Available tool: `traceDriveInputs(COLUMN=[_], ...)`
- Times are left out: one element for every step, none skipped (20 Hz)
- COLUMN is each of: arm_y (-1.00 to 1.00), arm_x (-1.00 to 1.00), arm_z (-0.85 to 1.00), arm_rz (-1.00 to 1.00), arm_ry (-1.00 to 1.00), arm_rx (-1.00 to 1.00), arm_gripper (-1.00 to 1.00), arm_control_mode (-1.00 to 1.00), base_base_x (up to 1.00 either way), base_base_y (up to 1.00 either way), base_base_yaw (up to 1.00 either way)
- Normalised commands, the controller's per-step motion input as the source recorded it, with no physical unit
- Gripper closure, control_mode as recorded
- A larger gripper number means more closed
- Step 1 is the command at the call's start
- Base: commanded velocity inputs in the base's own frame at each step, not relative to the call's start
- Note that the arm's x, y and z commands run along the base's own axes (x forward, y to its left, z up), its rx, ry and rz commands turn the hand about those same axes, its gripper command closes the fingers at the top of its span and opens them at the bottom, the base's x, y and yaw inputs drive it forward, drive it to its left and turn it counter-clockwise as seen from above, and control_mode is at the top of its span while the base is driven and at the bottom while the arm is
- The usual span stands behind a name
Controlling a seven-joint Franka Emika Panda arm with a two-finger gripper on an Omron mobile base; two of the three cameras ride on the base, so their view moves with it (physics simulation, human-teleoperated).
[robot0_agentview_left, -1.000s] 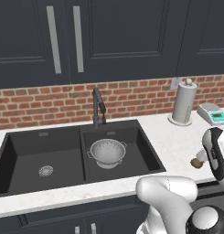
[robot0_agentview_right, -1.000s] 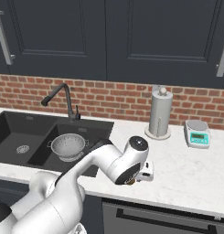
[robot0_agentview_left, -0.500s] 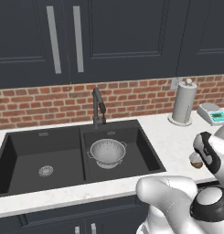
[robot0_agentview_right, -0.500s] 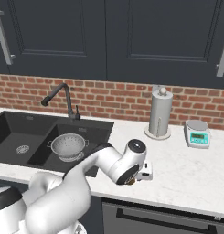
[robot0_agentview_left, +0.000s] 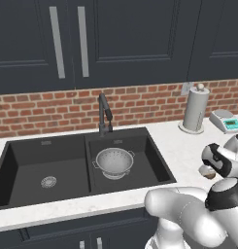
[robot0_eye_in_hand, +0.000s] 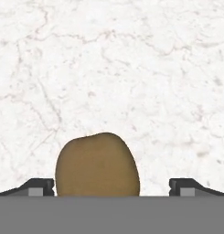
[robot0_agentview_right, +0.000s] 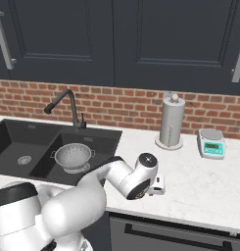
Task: Put the colander in the sink, put the kiwi in the colander, and turn on the sink faucet and pour water over the colander.
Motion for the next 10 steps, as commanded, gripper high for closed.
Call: traceDriveInputs(arm_y=[0.0,0.0,0.0,0.0,0.0,0.0,0.0,0.0,0.04,0.0], arm_x=[0.15,0.14,0.16,0.16,0.16,0.18,0.14,0.09,0.1,0.13], arm_z=[-0.2,-0.24,-0.27,-0.31,-0.31,-0.34,-0.38,-0.44,-0.46,-0.52], arm_rz=[0.01,0.01,0.01,0.01,0.01,0.01,0.0,0.0,0.0,0.0], arm_ry=[0.0,0.0,0.0,0.0,0.0,0.0,0.0,0.03,0.05,0.09], arm_rx=[-0.06,-0.06,-0.06,-0.06,-0.07,-0.08,-0.08,-0.09,-0.1,-0.07], arm_gripper=[-1.0,-1.0,-1.0,-1.0,-1.0,-1.0,-1.0,-1.0,-1.0,-1.0], arm_control_mode=[-1.0,-1.0,-1.0,-1.0,-1.0,-1.0,-1.0,-1.0,-1.0,-1.0], base_base_x=[0.0,0.0,0.0,0.0,0.0,0.0,0.0,0.0,0.0,0.0], base_base_y=[0.0,0.0,0.0,0.0,0.0,0.0,0.0,0.0,0.0,0.0], base_base_yaw=[0.0,0.0,0.0,0.0,0.0,0.0,0.0,0.0,0.0,0.0])
